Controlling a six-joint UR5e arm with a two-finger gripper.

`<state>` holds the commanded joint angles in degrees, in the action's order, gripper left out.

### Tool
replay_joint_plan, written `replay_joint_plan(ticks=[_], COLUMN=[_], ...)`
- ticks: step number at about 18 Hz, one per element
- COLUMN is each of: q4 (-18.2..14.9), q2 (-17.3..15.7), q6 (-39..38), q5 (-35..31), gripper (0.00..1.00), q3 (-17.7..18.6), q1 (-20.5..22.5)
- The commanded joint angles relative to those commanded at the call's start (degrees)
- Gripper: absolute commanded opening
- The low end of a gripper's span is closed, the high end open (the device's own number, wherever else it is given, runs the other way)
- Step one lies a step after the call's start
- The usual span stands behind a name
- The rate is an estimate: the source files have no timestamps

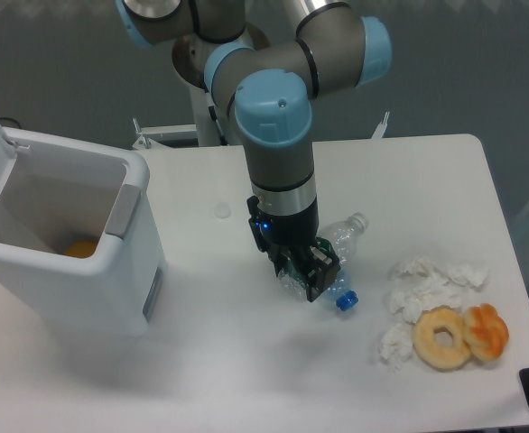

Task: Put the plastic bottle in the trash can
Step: 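Close the gripper on the clear plastic bottle and lift it, then carry the held clear bottle over the open white trash bin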

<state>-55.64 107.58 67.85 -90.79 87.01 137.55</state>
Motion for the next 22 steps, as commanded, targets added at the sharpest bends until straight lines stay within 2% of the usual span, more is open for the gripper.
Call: replay_joint_plan(ticks=[6,13,17,19,22], q4=[0.18,0.35,0.35,0.26,0.35], q2=[-0.26,-3.16,-5.44,-6.76,-7.21], q6=[-3.78,-9.83,-17.92,-18.63,-21.77], q5=[0.35,6.59,11.41,13.88,14.76], gripper=[0.65,0.65,0.65,0.65,0.65], q3=[-0.62,-1.76,-1.76,-1.76,-1.76], q1=[-0.26,-0.26,-1.32,-1.32,-1.23])
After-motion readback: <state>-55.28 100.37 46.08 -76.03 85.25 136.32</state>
